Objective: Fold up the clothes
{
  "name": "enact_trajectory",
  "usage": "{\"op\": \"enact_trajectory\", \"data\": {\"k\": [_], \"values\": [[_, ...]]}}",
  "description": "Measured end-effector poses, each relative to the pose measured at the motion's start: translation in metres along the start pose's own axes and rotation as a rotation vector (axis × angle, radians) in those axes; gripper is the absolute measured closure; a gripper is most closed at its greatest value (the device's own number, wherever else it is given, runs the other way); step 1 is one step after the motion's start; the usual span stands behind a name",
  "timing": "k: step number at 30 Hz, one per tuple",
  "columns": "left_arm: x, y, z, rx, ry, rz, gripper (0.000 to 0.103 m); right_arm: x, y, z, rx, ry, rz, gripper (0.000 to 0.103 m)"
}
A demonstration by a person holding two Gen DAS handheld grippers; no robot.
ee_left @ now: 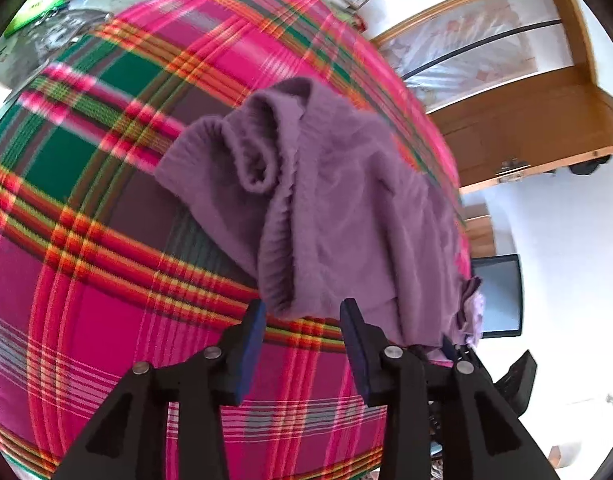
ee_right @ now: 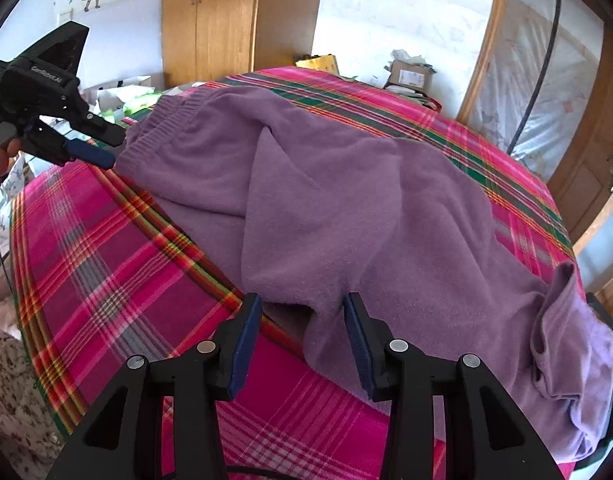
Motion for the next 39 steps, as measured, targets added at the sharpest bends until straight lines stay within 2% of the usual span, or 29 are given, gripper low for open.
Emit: {"op": "enact_trajectory", "data": {"k": [3, 7, 9, 10, 11, 12, 14, 18, 21, 25, 31, 36, 39], "values": [[0.006, -0.003, 0.002, -0.020, 0.005, 0.028, 0.064, 0.005, -0.003, -0.003, 0.024, 0.004, 0.004, 0.058], [0.004, -0.011, 0.006, -0.074, 0.037, -0.005, 0.065, 0.005, -0.007, -0.010, 0.056, -0.016, -0.009, 0.058], [0.004, -0.013, 0.007, -0.089, 0.039, -0.021, 0.079, 0.007, -0.010, -0.014, 0.076, -0.017, -0.011, 0.059], [0.004, -0.013, 0.007, -0.089, 0.036, -0.027, 0.081, 0.007, -0.012, -0.016, 0.087, -0.017, -0.011, 0.059], [0.003, -0.013, 0.006, -0.085, 0.038, -0.031, 0.087, 0.007, -0.013, -0.017, 0.093, -0.015, -0.013, 0.063], [0.002, -0.013, 0.005, -0.082, 0.040, -0.035, 0.091, 0.008, -0.014, -0.018, 0.098, -0.012, -0.015, 0.075], [-0.001, -0.013, 0.005, -0.079, 0.050, -0.042, 0.093, 0.008, -0.016, -0.021, 0.108, -0.004, -0.017, 0.083], [-0.006, -0.013, 0.003, -0.072, 0.069, -0.054, 0.093, 0.002, -0.019, -0.026, 0.136, 0.011, -0.044, 0.093], [-0.003, -0.013, 0.000, -0.068, 0.072, -0.054, 0.093, -0.012, -0.021, -0.032, 0.174, 0.002, -0.095, 0.096], [-0.006, -0.013, 0.004, -0.073, 0.077, -0.061, 0.094, -0.037, -0.022, -0.040, 0.223, -0.013, -0.170, 0.096], [-0.032, -0.009, 0.015, -0.094, 0.093, -0.147, 0.095, -0.075, -0.014, -0.040, 0.249, -0.038, -0.238, 0.096], [-0.057, -0.003, 0.014, -0.078, 0.105, -0.214, 0.096, -0.096, -0.007, -0.040, 0.269, -0.115, -0.252, 0.096], [-0.067, 0.002, 0.015, -0.071, 0.112, -0.236, 0.096, -0.104, -0.003, -0.026, 0.226, -0.118, -0.243, 0.096]]}}
Point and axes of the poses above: each gripper's, at about its wrist camera, not at the fingertips, and x roughly the way its jaws point, z to its left, y to its underside, the point moved 2 cm from there along x, roughly the way its jaws point, and after that the axes turned 12 degrees about z, right-handed, at the moved point
